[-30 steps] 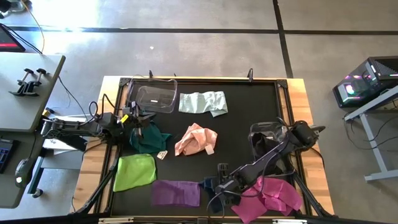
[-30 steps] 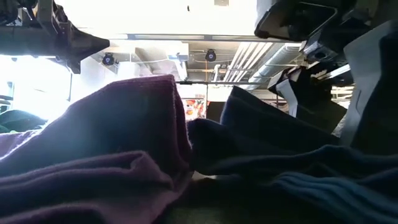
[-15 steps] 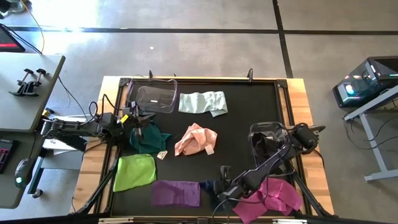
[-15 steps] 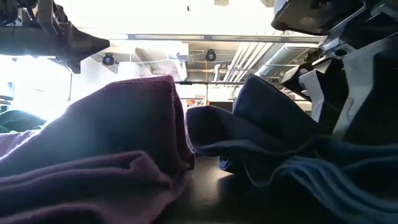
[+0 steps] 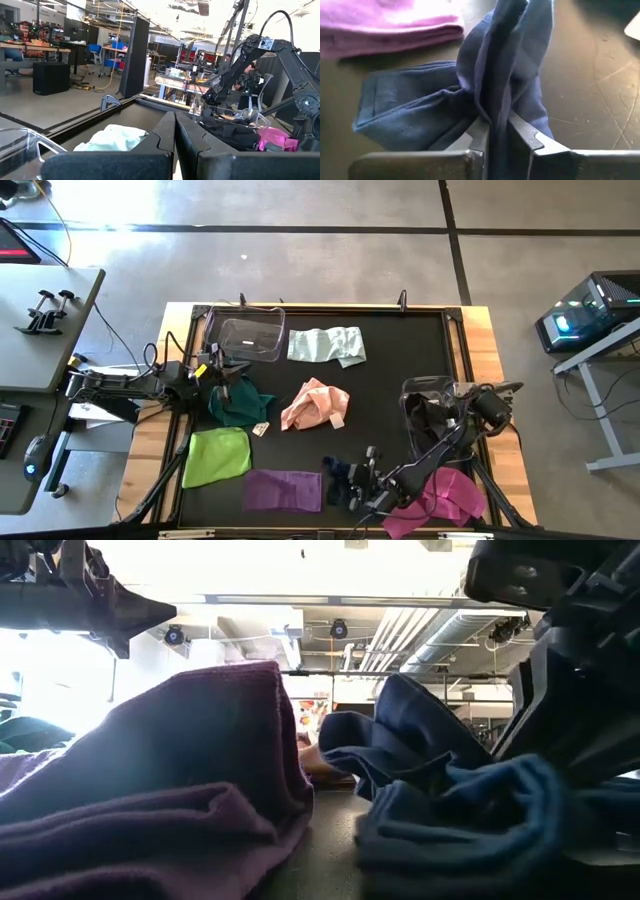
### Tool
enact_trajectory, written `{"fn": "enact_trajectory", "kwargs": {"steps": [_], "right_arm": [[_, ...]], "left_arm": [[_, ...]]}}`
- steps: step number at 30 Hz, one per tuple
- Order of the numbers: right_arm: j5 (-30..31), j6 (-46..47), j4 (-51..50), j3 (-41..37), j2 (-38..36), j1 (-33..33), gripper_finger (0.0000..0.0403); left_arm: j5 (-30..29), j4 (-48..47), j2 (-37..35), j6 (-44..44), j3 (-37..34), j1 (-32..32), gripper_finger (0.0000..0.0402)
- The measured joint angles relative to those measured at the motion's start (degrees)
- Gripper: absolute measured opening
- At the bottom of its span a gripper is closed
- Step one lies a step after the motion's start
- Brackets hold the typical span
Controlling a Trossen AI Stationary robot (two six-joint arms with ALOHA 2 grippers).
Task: Sort towels by color in basket
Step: Put the dark blue into the bottom transparent bin
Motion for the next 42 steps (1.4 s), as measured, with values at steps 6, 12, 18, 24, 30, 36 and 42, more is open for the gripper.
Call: {"fn": "enact_trajectory", "kwargs": {"steps": [6,12,18,24,30,36,42], "right_arm": [[10.09,5.58,-0.78,-0.26,0.39,2.43,0.0030],[18.65,11.31,-3.13,-0.24,0.42,5.08,0.0030],[39.36,14.89,-6.47,-0.11,0.33,7.98,0.0032],[54.35,22.22,-15.32,-0.02,0.01,8.42,0.0030],[54.52,25.66,-21.64,0.38,-3.91,7.92,0.0031],[54.74,11.77,-23.08,2.00,-12.99,8.77,0.0030],[54.47,-2.51,-22.90,2.60,-23.18,9.97,0.0030]], "left_arm": [[0.00,0.04,-0.01,0.00,0.00,0.00,0.0000],[0.00,0.21,-0.01,0.00,0.00,0.00,0.0000],[-0.02,0.27,0.00,0.00,0.00,0.00,0.0000],[-0.07,0.28,0.00,0.00,0.00,0.00,0.0000],[-0.09,0.26,0.01,-0.02,0.00,0.00,0.0000],[-0.20,0.26,-0.01,-0.02,0.00,0.00,0.0000],[-0.20,0.13,-0.01,-0.44,0.00,0.00,0.0000]]}}
